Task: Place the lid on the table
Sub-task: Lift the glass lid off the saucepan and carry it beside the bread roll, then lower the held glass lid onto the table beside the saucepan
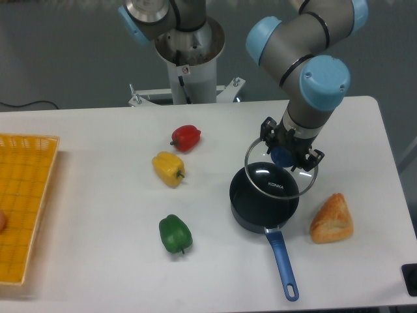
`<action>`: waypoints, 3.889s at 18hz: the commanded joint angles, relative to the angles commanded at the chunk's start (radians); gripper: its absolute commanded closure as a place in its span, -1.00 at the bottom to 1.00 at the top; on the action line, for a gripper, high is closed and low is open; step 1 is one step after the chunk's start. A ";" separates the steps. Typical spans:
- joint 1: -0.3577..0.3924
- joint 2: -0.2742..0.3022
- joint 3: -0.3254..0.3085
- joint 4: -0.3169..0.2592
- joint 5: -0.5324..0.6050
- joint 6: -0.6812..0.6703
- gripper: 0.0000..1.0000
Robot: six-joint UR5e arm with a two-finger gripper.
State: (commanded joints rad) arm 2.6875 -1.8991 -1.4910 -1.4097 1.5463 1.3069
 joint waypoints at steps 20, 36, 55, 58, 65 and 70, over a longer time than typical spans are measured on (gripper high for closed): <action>0.199 -0.044 -0.014 0.055 0.043 0.319 0.00; 0.232 -0.113 -0.084 0.206 0.045 0.359 0.00; 0.232 -0.124 -0.173 0.297 0.038 0.359 0.00; 0.232 -0.127 -0.179 0.302 0.038 0.359 0.00; 0.230 -0.140 -0.202 0.350 0.038 0.359 0.00; 0.230 -0.141 -0.202 0.350 0.040 0.359 0.00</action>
State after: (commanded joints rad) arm 2.9176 -2.0402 -1.6935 -1.0600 1.5861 1.6659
